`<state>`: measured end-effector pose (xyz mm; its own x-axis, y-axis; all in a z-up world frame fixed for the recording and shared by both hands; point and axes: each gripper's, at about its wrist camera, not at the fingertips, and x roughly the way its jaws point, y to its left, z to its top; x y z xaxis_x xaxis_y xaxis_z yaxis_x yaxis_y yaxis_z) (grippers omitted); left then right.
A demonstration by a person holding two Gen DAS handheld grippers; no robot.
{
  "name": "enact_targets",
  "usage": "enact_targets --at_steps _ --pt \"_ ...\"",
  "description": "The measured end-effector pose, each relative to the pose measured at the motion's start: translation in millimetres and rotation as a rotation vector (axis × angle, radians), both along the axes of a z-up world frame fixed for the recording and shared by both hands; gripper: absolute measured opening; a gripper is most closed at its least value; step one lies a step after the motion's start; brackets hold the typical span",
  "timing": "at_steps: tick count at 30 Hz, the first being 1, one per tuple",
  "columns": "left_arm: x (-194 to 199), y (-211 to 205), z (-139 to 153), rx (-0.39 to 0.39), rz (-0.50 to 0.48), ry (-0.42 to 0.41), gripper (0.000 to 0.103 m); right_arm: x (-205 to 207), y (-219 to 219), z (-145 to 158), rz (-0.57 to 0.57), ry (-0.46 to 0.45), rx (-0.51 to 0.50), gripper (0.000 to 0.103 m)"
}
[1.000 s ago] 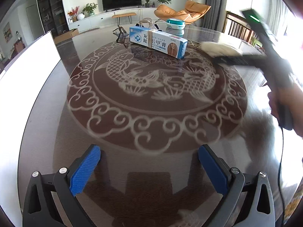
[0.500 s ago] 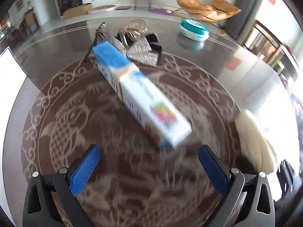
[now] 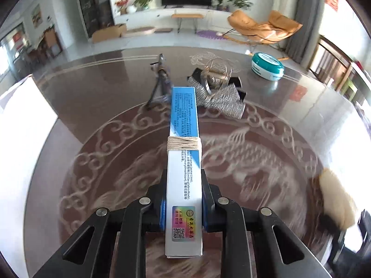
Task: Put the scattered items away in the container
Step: 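Grasp the blue-and-white medicine box with the left tool while the right tool holds the knitted item, then lift the medicine box with the left tool while the right tool lifts the knitted item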
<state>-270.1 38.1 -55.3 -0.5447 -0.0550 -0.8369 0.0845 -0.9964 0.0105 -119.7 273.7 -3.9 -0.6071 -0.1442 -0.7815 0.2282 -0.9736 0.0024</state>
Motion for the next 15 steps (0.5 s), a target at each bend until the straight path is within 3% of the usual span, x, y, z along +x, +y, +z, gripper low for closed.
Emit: enact_targets --at_steps 6,11,15 --pt "105 -24 -7 -0.041 -0.145 0.042 0.022 0 0 1 0.004 0.002 -0.017 0.049" --pt "183 -43 -3 0.009 -0.181 0.034 0.022 17 -11 7 0.092 0.041 -0.058 0.048" --pt "210 -50 -5 0.066 -0.163 0.042 0.022 60 -26 7 0.149 0.022 -0.131 0.048"
